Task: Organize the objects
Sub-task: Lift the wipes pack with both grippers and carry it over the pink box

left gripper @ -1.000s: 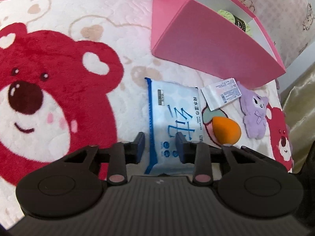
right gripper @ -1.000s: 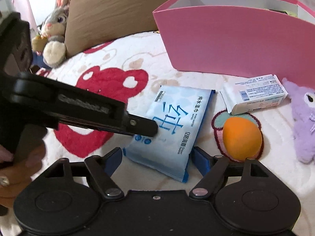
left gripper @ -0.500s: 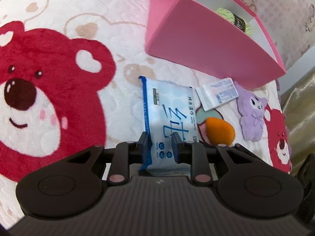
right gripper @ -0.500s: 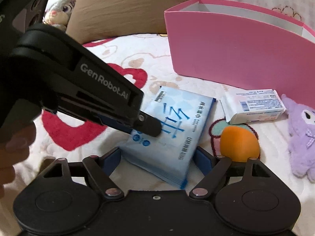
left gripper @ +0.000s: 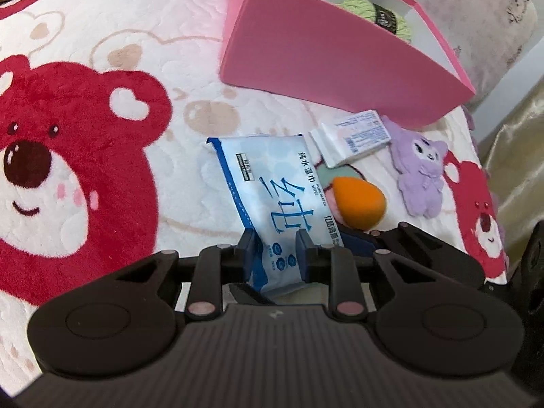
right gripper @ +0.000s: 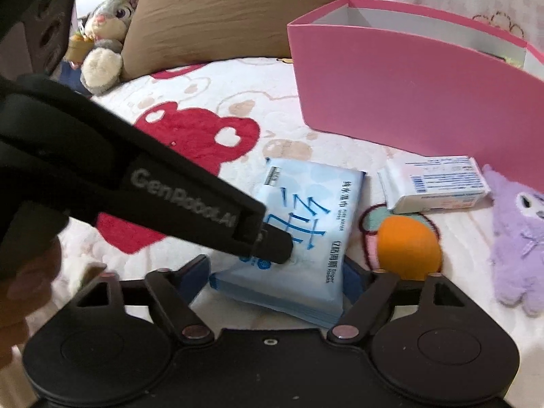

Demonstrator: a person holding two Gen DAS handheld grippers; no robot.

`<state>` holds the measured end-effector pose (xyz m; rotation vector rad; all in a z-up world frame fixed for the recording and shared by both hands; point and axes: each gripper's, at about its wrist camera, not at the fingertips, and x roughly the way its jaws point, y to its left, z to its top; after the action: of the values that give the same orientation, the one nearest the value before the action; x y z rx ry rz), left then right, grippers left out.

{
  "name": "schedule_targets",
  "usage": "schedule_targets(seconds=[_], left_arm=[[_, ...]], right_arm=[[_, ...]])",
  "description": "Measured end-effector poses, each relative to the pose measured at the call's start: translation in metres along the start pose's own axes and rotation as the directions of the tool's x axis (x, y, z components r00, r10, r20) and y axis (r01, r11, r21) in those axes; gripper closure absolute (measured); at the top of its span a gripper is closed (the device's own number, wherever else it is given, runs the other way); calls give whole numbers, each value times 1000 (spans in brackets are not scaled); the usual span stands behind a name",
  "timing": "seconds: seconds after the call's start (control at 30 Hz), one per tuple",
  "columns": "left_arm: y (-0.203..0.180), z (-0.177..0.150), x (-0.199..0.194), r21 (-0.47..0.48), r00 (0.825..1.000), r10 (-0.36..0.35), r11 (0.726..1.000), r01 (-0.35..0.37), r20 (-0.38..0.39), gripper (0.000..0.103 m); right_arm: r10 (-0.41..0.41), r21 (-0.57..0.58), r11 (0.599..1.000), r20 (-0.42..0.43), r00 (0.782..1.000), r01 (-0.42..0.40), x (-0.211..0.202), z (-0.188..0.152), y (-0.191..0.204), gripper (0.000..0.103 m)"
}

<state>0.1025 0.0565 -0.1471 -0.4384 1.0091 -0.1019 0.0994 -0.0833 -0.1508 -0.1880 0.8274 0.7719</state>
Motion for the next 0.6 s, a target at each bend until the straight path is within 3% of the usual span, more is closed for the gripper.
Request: schedule_targets(seconds=[0.33,0.6], left_arm=[[-23,-5,-32,53,998,-41,998,39,37,80],[-47,-12,-66,124,997,-70,990,64,44,78]], right_arm=[[42,85,995,22,999,-43,-39,6,-6,24],[7,67,998,28,1000,-8,-73,14,7,24]])
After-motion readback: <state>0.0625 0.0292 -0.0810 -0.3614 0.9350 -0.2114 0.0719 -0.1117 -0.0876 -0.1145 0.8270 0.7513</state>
